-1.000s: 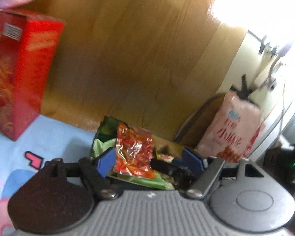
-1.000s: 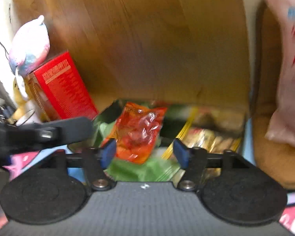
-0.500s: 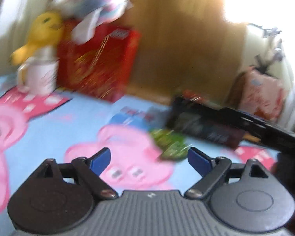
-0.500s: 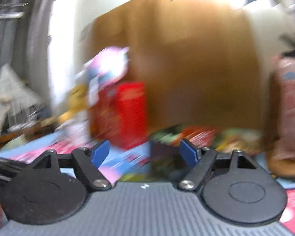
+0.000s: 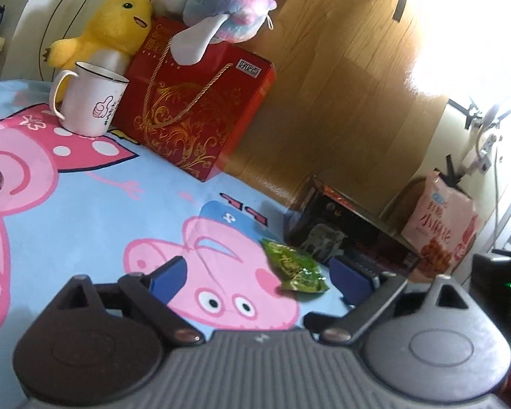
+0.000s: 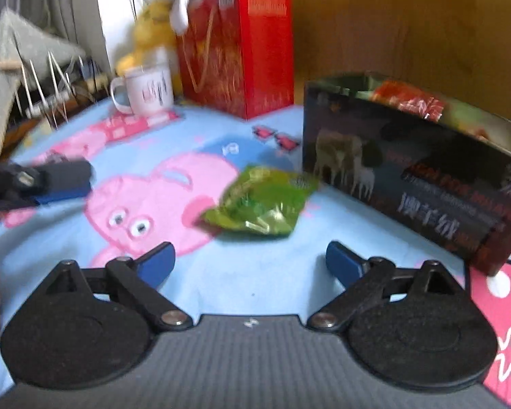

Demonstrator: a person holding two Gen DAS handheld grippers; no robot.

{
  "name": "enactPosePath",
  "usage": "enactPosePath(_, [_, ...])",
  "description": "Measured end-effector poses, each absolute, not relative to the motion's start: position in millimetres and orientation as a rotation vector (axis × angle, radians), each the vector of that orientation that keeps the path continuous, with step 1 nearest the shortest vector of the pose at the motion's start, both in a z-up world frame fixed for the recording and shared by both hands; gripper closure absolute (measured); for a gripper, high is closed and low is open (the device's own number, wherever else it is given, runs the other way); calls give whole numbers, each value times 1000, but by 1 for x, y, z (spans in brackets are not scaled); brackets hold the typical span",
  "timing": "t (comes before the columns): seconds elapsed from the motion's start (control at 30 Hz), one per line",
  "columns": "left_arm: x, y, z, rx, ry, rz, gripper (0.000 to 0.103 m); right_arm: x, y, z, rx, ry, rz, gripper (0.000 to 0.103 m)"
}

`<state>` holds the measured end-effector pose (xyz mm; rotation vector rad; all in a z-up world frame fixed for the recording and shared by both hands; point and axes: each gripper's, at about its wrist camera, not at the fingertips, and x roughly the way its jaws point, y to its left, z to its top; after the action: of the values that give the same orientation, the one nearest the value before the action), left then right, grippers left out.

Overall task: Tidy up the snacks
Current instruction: 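Move the open right tool down to the small green snack bag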

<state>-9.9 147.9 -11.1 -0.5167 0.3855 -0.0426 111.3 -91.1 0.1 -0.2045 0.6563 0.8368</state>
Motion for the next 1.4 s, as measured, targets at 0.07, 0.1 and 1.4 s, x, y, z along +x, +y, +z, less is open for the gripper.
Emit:
enactPosePath(0.07, [-11,149,-11,-531,379,-49,8,104,-81,-1,-294,646,831,0])
enactPosePath(0.1, [-12,150,-11,-537,377,-50,8,101,-79,-1,-306,641,848,0])
enactPosePath(1.4, [-1,164,-18,-624,438,4,8,96,-91,1,-162,626,939,45])
